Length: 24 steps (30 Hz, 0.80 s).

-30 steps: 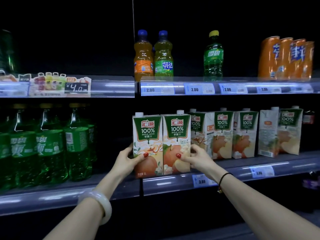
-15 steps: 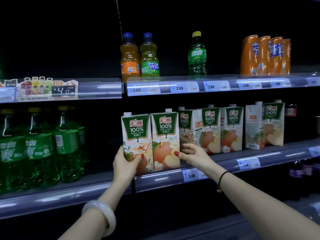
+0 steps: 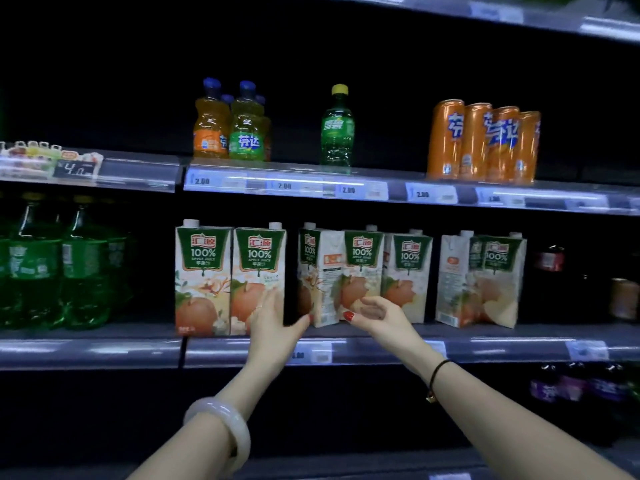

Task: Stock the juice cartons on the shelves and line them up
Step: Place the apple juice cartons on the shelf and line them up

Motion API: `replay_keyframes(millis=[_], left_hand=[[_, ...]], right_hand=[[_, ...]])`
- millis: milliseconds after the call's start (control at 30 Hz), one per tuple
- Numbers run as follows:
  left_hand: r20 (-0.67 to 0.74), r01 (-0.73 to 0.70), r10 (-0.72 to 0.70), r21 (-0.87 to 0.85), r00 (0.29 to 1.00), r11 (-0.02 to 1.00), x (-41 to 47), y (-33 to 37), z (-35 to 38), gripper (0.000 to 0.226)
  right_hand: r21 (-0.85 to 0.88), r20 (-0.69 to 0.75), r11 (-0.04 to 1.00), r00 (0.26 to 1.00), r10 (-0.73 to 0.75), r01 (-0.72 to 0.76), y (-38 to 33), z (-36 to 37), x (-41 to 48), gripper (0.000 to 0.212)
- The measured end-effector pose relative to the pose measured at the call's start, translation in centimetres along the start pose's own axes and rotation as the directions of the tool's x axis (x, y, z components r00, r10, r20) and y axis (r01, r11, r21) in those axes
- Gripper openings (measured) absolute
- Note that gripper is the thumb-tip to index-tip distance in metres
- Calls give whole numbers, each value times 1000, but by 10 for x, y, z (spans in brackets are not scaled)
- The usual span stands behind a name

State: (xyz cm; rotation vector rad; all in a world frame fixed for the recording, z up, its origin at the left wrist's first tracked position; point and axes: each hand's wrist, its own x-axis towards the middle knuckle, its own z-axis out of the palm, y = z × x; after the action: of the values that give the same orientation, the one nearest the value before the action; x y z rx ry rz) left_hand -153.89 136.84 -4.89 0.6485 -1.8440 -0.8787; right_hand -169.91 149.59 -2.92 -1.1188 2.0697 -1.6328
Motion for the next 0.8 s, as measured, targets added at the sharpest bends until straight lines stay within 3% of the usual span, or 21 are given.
replay_keyframes(millis=[167, 400, 533, 633, 800], left_hand=[[152, 41, -29, -77, 988, 996, -6, 26, 38, 81], [77, 19, -19, 6, 997, 1000, 16, 28, 56, 75], [173, 61, -68, 46, 983, 997, 31, 16, 69, 68], [221, 94, -117, 113, 968, 989, 36, 10, 85, 57], [164, 113, -162, 273, 973, 955, 34, 11, 107, 72]], right_hand=[[-41, 15, 999, 1000, -6, 7, 7, -29, 5, 61], [-56, -8, 998, 999, -39, 39, 17, -31, 35, 65], [-71, -24, 997, 999, -31, 29, 27, -26, 51, 74], [-85, -52, 996, 998, -34, 29, 32, -26, 61, 68], [-95, -69, 993, 995, -77, 70, 35, -27, 70, 64]])
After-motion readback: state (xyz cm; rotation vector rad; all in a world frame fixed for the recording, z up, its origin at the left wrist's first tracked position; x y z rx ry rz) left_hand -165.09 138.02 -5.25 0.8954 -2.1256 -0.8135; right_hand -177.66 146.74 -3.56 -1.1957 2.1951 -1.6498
